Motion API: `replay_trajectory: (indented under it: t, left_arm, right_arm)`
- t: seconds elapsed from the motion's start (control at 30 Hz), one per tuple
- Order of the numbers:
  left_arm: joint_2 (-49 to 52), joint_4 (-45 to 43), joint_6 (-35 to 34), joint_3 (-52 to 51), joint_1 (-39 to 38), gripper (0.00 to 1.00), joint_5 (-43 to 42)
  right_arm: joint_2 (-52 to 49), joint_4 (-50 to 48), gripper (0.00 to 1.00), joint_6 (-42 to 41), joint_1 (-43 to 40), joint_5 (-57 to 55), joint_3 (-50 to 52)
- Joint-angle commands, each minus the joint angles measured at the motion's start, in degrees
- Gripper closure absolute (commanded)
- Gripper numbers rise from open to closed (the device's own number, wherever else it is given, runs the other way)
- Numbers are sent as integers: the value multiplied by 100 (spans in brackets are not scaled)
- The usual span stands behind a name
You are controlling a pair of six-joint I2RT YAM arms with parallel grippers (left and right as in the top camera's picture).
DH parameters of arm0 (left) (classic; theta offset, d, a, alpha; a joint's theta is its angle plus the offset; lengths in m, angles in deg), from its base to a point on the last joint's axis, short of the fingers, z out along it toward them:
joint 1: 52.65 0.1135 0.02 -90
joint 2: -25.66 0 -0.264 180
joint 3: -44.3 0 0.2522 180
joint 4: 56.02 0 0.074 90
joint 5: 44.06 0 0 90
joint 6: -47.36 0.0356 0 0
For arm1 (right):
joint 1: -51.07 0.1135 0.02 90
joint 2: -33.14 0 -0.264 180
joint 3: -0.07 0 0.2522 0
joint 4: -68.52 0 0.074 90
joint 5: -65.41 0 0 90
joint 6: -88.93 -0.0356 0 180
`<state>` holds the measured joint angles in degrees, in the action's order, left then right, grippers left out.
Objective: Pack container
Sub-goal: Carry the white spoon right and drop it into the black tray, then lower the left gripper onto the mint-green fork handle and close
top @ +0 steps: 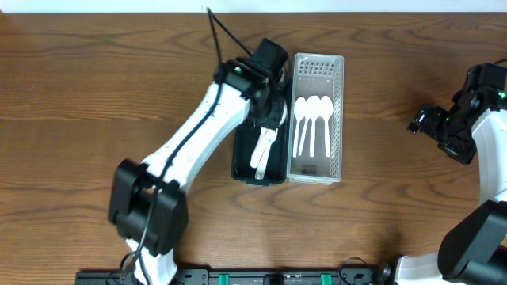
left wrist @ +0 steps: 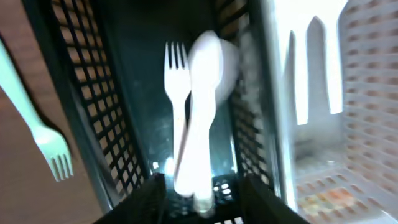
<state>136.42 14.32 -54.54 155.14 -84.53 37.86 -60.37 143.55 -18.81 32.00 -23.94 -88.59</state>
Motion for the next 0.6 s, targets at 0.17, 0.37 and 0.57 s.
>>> replay_trajectory:
  t: [0.17,0.37,0.57]
  left_arm:
    - [-503,98,4,157,750,45,129]
    - [-125,68,9,149,1449,43,450]
    - [601,-188,400,149,1823,43,450]
  right_arm:
    - [-24,9,1,20,-24,26,0]
    - [-24,22,1,20,-24,24,0]
    - [-24,26,1,20,-24,24,0]
